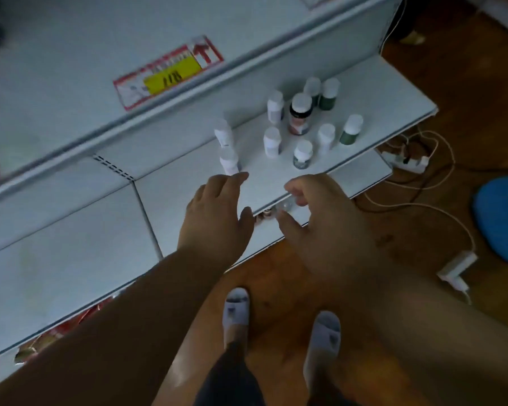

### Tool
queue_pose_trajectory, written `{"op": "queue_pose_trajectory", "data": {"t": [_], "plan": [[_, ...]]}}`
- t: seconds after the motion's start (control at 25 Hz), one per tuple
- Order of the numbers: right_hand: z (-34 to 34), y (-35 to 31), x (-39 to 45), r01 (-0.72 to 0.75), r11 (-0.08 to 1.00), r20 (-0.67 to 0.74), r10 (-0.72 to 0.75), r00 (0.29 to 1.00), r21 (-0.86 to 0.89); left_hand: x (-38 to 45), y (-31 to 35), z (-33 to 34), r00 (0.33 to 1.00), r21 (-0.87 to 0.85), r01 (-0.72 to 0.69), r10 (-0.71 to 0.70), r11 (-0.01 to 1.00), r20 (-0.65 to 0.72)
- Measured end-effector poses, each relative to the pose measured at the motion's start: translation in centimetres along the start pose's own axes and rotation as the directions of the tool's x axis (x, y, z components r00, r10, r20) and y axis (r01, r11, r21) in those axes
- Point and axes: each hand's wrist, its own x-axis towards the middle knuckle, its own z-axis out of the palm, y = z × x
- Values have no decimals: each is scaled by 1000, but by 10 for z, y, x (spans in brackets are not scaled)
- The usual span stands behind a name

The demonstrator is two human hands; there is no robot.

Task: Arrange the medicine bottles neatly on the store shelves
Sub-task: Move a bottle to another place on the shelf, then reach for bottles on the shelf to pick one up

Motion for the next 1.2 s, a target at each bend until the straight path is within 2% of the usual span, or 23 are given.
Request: {"op": "queue_pose_trajectory", "data": {"t": [0.32,0.48,0.6,0.68,0.76,0.88,0.96,1.04,1.12,1.16,1.2], "plan": [[193,75,139,-135,972,-67,151,986,194,73,-102,99,1000,37,12,-11,999,-23],[247,77,208,-75,981,-101,95,990,181,96,-134,117,999,18,19,-18,1000,-48],[264,72,227,-67,985,-102,84,991,159,99,-144,122,998,1,29,-28,1000,-64],[253,70,216,-100,944,-64,126,990,314,97,-143,120,995,-43,57,-60,997,-76],[228,67,183,-247,804,71,249,966,541,81,-131,110,996,-58,80,-82,995,-34],[156,48,108,-498,461,301,436,848,735,38,-85,66,994,-96,-4,14,995,109],[98,27,57,-555,173,424,477,770,814,2,-45,22,978,-109,-36,57,993,202],[39,10,18,-540,-82,519,427,741,838,-29,-6,-17,956,-176,-28,77,984,281],[-31,-17,-13,-542,-184,572,301,763,820,-56,36,-61,956,-266,-18,94,964,278],[-60,-31,-24,-544,-189,576,236,783,817,-66,53,-81,960,-306,-13,98,952,263],[-87,-42,-32,-541,-142,560,206,803,829,-74,68,-99,965,-337,-16,102,941,240]]}}
